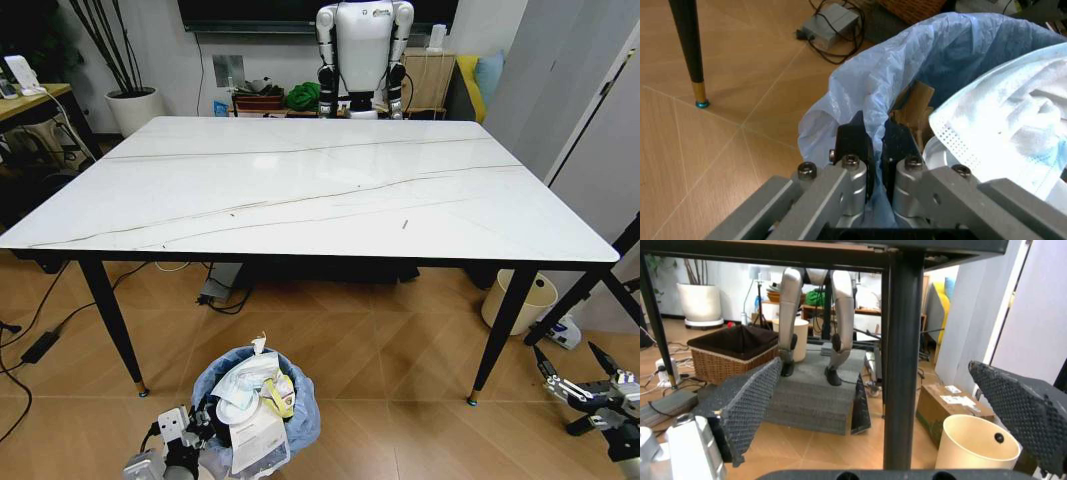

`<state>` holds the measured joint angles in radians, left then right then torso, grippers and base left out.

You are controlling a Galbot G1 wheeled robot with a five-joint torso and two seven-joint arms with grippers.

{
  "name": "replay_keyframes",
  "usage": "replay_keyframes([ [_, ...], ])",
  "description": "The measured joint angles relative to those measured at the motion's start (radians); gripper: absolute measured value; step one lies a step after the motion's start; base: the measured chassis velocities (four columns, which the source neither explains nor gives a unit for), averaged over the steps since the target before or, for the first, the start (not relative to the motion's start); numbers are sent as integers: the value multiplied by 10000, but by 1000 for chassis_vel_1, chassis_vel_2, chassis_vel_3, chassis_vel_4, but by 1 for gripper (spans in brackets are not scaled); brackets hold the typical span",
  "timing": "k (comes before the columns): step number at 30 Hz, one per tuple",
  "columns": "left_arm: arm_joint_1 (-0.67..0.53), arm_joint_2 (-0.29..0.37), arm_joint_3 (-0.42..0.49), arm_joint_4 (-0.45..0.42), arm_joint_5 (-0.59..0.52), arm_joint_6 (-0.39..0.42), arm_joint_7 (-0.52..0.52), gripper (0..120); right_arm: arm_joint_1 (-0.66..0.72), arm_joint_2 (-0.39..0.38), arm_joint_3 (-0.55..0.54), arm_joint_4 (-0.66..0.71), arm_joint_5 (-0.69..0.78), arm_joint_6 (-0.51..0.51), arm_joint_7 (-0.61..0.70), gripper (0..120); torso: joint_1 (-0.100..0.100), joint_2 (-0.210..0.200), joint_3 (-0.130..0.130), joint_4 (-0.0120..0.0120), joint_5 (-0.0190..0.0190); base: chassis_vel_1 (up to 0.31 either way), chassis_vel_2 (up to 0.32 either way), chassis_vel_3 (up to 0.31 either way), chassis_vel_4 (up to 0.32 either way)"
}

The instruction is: Pick up the trash bin and place the trash from the table into it.

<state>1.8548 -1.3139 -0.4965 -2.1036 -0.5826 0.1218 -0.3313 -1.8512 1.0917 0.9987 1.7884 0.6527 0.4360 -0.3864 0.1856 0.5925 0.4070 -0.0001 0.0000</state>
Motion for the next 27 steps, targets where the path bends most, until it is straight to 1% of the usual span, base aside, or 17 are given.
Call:
replay_keyframes([
  [9, -15, -38, -5, -8, -23, 0, 0, 0, 0, 0, 0, 0, 0, 0, -1, 100, -154, -420, -268, 0, 0, 0, 0, 0, 0],
  [12, -28, -39, -5, -7, -48, 0, -1, 0, 0, 0, 0, 0, 0, 0, 0, 100, -175, -479, -305, 0, 0, 0, 0, 0, 0],
  [17, -59, -84, 23, 12, -262, 16, -10, 0, 0, 0, 0, 0, 0, 0, 0, 100, -280, -738, -461, 0, 0, 0, 0, 0, 0],
  [27, -148, -111, 30, 105, -619, 27, -11, 0, 0, 0, 0, 0, 0, 0, 0, 100, -415, -1111, -699, 0, 0, 0, 0, 0, 0],
])
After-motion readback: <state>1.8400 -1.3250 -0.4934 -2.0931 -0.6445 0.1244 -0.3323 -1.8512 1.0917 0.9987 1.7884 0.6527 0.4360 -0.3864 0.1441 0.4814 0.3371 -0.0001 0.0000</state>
